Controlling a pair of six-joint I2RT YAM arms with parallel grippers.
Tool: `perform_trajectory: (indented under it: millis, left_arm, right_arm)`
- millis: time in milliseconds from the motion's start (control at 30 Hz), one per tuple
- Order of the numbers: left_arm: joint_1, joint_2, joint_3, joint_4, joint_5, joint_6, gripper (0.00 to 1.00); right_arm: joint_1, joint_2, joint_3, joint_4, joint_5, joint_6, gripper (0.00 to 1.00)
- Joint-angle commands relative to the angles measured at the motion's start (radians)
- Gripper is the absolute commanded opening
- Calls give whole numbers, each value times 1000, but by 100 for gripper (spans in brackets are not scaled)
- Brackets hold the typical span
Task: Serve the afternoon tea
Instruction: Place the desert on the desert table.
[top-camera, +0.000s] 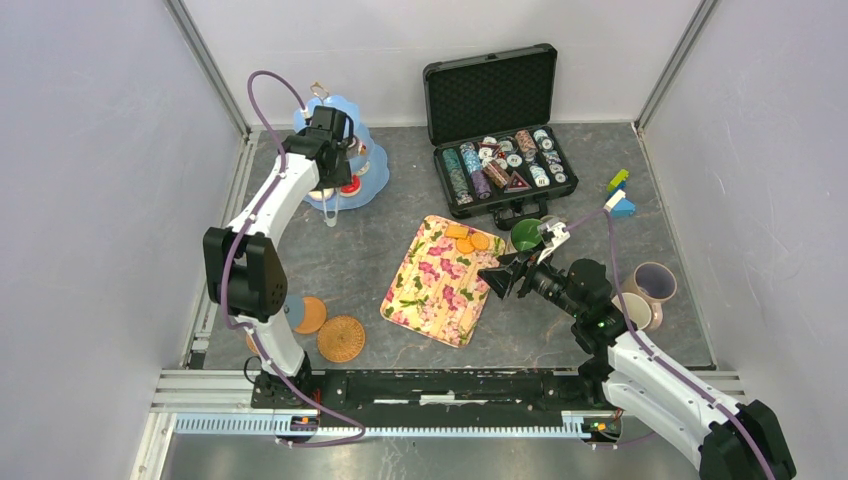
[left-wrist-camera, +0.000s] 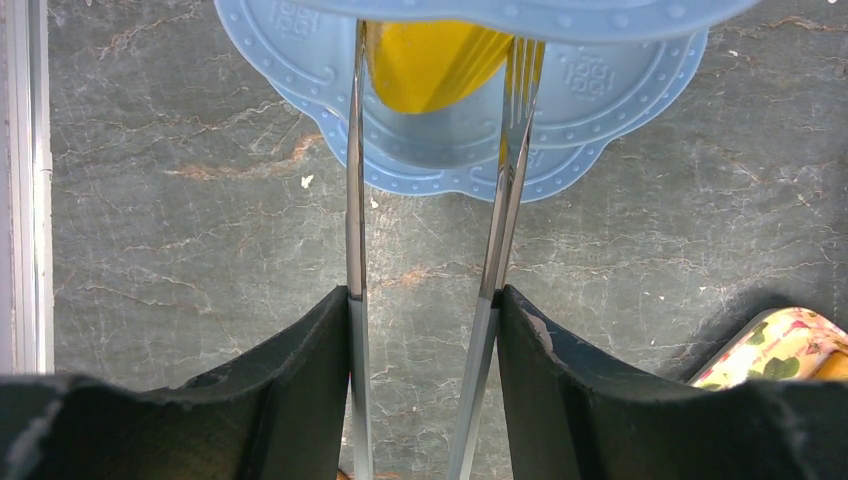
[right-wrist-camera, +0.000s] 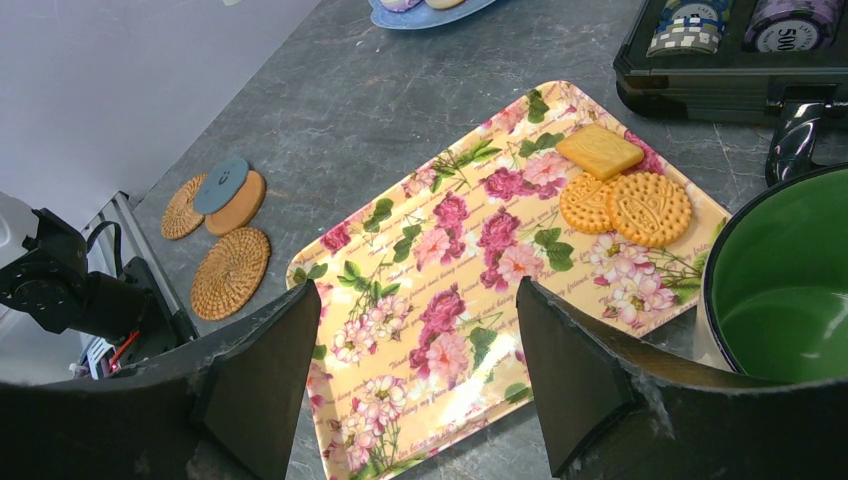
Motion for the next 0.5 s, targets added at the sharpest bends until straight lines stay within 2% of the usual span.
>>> perform_trajectory:
  millis: [0, 467]
  left_arm:
    - [2, -66, -3, 49, 6, 10, 53]
    - [2, -104, -31, 67, 3, 8, 65]
  right_arm:
    - [-5, -8, 6, 28, -13, 3, 78]
    - [-5, -19, 3, 22, -15, 5, 78]
